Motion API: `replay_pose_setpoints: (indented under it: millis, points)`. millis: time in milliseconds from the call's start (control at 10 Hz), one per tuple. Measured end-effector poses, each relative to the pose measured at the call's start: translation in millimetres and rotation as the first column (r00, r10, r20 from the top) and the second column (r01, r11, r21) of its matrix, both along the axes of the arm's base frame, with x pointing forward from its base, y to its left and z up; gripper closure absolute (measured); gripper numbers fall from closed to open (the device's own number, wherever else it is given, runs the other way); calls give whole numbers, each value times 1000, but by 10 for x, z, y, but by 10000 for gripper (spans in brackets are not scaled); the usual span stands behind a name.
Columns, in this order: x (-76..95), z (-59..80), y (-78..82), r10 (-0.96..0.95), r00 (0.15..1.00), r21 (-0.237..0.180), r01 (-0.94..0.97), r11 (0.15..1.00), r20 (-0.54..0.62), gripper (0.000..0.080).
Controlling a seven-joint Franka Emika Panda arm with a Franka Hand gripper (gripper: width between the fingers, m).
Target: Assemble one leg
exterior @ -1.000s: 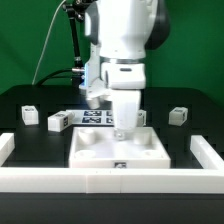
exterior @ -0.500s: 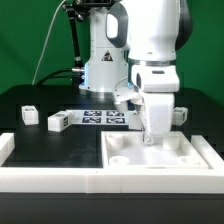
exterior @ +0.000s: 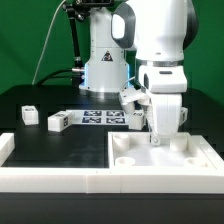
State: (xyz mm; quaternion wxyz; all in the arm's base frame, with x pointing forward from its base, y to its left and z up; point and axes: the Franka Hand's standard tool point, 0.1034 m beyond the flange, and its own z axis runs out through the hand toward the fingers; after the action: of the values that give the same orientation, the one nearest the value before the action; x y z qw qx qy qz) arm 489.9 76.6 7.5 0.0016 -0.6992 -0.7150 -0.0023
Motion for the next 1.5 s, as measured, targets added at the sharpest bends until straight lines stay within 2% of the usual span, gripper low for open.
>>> replay_pose_setpoints:
  millis: [100, 200, 300, 400, 500, 600, 700, 800, 1100, 1200, 1400, 1500]
  points:
    - [0, 0, -1, 0, 1000, 0, 0, 1000, 0, 736]
    - [0, 0, -2, 0, 1000, 0, 0, 1000, 0, 540]
    - [1, 0, -3, -1, 1000, 0, 1, 1000, 0, 540]
    - [1, 0, -4, -1, 1000, 0, 1, 1000, 0, 356]
    - [1, 0, -5, -1, 1000, 0, 1, 1000, 0, 220]
    - [1, 0, -6, -1, 1000, 0, 1, 1000, 0, 220]
    - [1, 0, -6, -1, 1000, 0, 1, 1000, 0, 165]
    - [1, 0, -7, -1, 1000, 0, 1, 1000, 0, 152]
    - [5, 10, -6, -1, 1000, 0, 1, 1000, 2, 151]
    - [-2, 104, 26, -34, 999, -4, 34, 999, 11, 151]
    - [-84, 417, 88, -62, 998, -22, 62, 998, 28, 151]
    - [-100, 520, 102, -65, 997, -28, 66, 997, 34, 151]
